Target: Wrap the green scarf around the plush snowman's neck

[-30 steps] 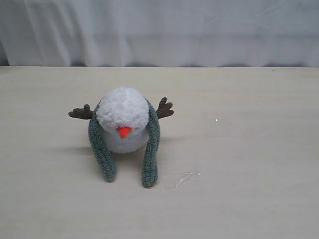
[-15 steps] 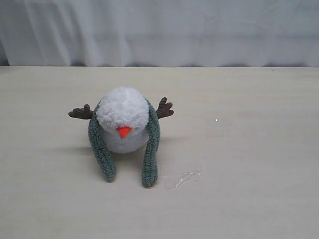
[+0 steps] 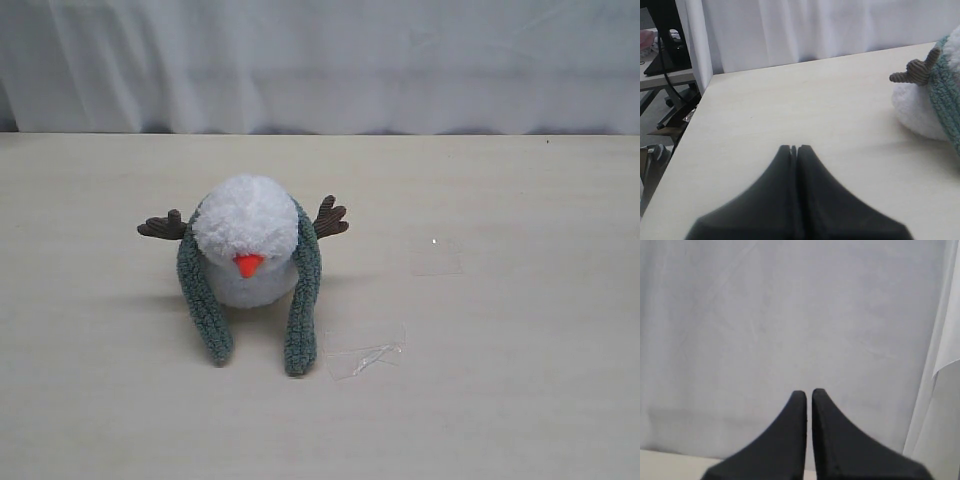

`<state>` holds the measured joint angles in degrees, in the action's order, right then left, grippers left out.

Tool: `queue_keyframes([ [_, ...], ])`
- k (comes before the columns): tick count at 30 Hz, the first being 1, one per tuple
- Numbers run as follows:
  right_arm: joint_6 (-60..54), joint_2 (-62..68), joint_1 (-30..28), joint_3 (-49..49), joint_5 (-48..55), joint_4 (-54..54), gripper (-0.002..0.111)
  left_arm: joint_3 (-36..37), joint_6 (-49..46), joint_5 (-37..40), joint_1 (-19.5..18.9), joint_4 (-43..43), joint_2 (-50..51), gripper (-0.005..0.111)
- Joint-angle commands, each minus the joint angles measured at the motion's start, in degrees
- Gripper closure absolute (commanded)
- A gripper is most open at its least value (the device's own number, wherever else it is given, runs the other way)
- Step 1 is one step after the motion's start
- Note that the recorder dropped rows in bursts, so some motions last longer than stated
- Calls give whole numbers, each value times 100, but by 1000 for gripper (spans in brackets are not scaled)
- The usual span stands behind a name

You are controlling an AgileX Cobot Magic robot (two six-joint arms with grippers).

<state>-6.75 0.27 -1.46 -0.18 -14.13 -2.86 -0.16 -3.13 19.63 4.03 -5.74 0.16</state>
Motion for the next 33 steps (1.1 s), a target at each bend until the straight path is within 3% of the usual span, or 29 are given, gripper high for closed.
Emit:
queue_keyframes([
  [1,10,-27,-44,18,550,-225,104,16,24,-72,35,32,-16,107],
  [12,364,-27,-44,18,3265,-71,104,16,24,-72,35,32,-16,107],
  [16,812,-27,-44,18,3264,-71,104,16,24,-72,35,32,-16,107],
  [33,927,-27,-44,18,3357,-59,104,16,24,-72,35,32,-16,107],
])
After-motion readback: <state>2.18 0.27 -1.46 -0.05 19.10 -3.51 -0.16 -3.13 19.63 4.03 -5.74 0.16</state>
